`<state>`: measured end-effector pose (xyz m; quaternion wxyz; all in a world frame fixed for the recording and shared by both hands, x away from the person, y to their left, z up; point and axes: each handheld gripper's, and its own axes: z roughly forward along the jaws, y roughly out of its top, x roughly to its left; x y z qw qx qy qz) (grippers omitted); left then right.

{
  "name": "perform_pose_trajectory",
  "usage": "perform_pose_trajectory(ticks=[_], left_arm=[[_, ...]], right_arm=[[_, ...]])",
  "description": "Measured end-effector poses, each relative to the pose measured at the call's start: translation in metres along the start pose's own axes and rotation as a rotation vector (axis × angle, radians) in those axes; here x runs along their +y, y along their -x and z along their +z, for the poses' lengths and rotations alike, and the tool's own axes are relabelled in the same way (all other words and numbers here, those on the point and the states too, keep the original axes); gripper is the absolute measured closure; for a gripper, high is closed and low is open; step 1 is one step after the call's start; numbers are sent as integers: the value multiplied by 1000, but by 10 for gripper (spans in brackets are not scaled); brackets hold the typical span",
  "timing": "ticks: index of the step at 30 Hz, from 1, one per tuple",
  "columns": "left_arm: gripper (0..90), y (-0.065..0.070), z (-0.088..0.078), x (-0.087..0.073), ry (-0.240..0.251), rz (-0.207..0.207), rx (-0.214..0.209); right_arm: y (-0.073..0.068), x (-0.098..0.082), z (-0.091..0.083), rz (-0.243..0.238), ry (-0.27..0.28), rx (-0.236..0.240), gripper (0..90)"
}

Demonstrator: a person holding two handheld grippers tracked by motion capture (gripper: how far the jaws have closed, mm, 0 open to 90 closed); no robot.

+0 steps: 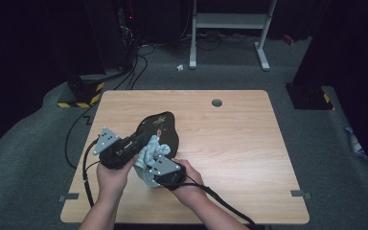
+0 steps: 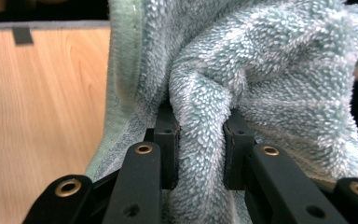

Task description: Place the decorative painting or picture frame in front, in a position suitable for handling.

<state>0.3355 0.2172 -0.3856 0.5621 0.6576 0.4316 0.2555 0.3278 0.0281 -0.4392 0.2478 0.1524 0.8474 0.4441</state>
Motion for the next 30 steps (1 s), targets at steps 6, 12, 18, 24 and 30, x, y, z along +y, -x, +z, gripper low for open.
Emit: perform_pose_trajectory(ticks=[6,12,18,24,30], left_arm=[[785,-1,0,0,1,-1,-1],[784,-1,1,0,6,0,-2],[784,-1,1,0,7,5,-2],[784,-1,1,0,3,8,-2],[784,-1,1,0,2,8,-1]], right_arm=[[-8,-19,10,-12,-25,9,722],[-12,-66,34,12,-155,47,723],[-6,-63,31,41,-153,54,722],[4,-12,-1,37,21,11,717],[23,4,-4,52,36,-31,719]])
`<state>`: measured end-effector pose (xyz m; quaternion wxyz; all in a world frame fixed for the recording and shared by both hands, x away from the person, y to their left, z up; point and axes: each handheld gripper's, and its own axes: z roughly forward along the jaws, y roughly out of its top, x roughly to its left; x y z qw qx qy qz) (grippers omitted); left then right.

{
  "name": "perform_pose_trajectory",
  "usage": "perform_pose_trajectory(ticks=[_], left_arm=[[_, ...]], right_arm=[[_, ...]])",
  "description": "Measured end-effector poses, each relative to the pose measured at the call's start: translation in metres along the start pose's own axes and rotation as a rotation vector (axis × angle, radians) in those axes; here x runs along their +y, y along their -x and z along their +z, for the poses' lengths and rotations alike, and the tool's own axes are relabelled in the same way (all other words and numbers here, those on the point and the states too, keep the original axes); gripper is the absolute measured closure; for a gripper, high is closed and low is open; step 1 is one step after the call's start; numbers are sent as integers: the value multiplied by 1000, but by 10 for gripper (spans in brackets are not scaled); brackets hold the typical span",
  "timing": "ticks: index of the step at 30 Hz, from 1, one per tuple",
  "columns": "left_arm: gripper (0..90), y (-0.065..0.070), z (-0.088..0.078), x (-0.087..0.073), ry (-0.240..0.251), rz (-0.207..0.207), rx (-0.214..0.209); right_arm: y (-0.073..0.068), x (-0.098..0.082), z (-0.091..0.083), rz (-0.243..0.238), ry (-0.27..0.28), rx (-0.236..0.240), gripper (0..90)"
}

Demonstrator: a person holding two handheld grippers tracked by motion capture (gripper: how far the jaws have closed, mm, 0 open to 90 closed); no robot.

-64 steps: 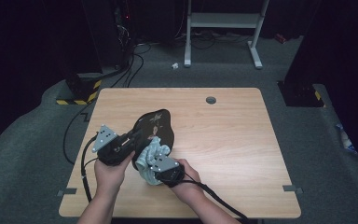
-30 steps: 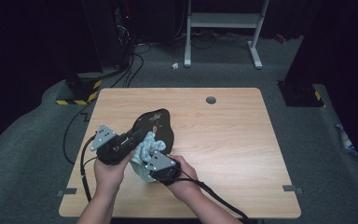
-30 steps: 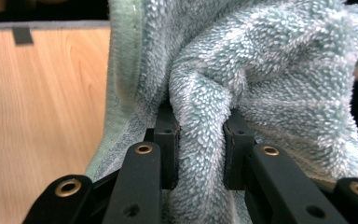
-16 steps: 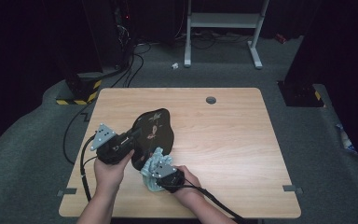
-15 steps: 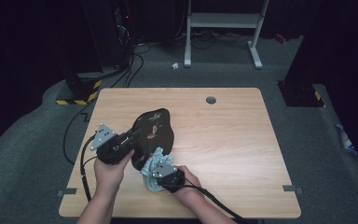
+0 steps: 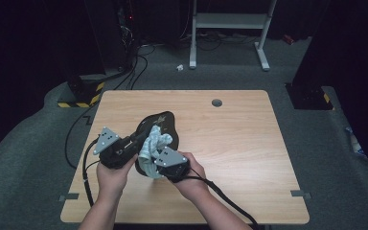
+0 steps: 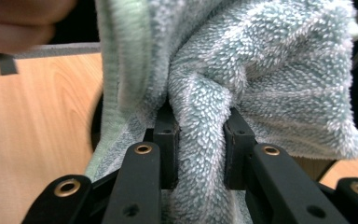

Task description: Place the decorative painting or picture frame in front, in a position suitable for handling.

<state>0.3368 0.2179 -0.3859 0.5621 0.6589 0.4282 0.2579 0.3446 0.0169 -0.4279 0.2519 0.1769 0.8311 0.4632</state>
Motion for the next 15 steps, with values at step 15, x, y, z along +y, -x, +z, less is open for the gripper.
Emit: perform_pose_trajectory(ticks=[15], left_arm=[[770,0,0,0,4,35,12]], right_arm=[[33,-82,4,129,-175,-42,708]])
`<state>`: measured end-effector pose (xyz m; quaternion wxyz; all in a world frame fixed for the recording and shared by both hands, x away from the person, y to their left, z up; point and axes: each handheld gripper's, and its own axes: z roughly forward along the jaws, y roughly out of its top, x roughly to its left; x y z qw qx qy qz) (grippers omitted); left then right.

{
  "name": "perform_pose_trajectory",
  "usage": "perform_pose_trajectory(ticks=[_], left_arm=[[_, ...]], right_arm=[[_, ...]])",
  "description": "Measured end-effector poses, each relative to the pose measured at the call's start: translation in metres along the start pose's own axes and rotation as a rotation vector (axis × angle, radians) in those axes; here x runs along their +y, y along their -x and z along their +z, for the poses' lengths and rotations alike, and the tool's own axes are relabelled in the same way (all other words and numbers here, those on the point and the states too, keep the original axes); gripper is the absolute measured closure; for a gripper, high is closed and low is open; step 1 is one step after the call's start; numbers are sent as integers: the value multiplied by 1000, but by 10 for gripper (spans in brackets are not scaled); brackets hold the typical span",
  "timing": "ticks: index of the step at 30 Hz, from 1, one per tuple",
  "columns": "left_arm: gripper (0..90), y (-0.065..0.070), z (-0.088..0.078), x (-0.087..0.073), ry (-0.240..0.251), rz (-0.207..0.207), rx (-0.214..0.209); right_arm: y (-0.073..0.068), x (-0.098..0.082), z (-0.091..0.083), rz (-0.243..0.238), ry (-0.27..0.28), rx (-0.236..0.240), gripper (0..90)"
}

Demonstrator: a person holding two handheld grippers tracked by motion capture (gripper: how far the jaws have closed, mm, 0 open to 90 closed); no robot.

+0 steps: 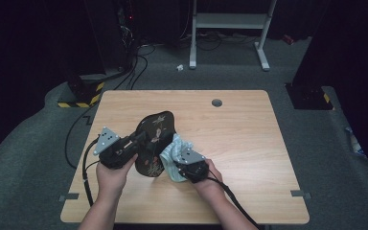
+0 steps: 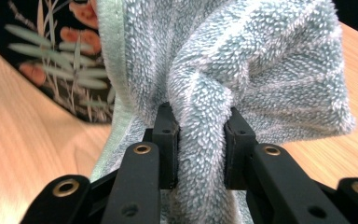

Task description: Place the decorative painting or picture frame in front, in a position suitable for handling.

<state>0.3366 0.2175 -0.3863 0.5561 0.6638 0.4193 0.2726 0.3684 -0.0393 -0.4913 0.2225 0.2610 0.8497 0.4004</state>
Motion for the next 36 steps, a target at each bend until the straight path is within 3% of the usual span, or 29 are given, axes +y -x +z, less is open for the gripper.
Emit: perform_pose_trajectory(ticks=[5,14,25,36], left_arm=[[704,3,4,-6,-22,28,8],[606,3,-6,-30,-33,22,0],[595,4,-9,-65,-82,-13,-5],[575,11,2,-97,-135,8,-15]], right_arm=[[3,-14,-15,33,18,-7,706],[8,-29,-25,82,30,-10,706],[12,-35,-24,111,22,-26,718],[15,-34,-30,125,55,-12,722]])
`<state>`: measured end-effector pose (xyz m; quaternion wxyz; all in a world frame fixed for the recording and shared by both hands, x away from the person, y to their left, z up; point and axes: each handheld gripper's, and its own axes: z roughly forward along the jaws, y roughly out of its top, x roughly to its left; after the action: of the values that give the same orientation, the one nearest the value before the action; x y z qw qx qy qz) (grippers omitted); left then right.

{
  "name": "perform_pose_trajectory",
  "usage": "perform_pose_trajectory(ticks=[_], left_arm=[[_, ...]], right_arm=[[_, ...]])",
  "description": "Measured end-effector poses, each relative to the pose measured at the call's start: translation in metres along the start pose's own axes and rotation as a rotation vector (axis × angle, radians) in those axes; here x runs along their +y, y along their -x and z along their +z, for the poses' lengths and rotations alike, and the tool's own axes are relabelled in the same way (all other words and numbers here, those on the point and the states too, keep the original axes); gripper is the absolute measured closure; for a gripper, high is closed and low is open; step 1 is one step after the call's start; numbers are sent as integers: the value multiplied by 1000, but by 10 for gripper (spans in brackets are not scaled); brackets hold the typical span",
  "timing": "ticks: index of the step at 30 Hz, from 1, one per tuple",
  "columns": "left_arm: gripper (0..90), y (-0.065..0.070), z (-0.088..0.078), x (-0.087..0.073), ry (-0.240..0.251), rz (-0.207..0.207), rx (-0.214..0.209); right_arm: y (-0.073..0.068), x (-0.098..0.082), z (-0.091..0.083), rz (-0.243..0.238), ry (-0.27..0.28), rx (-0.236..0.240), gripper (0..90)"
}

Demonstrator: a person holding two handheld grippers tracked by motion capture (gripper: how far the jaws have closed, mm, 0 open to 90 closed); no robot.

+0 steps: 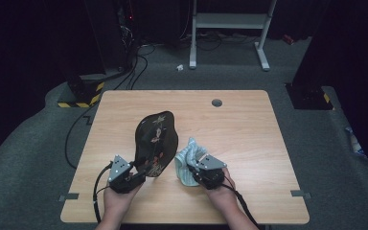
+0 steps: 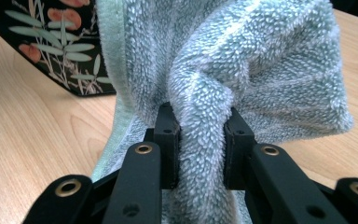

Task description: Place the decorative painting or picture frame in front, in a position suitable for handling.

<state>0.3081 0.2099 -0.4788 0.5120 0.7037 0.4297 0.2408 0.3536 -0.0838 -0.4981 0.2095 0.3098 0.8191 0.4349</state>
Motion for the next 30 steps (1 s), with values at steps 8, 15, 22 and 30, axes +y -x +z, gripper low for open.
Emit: perform_pose_trajectory(ticks=[8,15,22,30], left_arm=[[660,1,7,-12,-7,5,-10],[779,-1,9,-16,5,-22,-21],[801,-3,9,-16,7,-56,-31],[801,-3,8,-17,10,-58,-41]], right_arm=[[2,1,-5,6,25,-21,719],[2,5,-14,17,67,-18,718],[-6,20,-26,20,133,18,718],[-4,61,-38,33,238,37,719]])
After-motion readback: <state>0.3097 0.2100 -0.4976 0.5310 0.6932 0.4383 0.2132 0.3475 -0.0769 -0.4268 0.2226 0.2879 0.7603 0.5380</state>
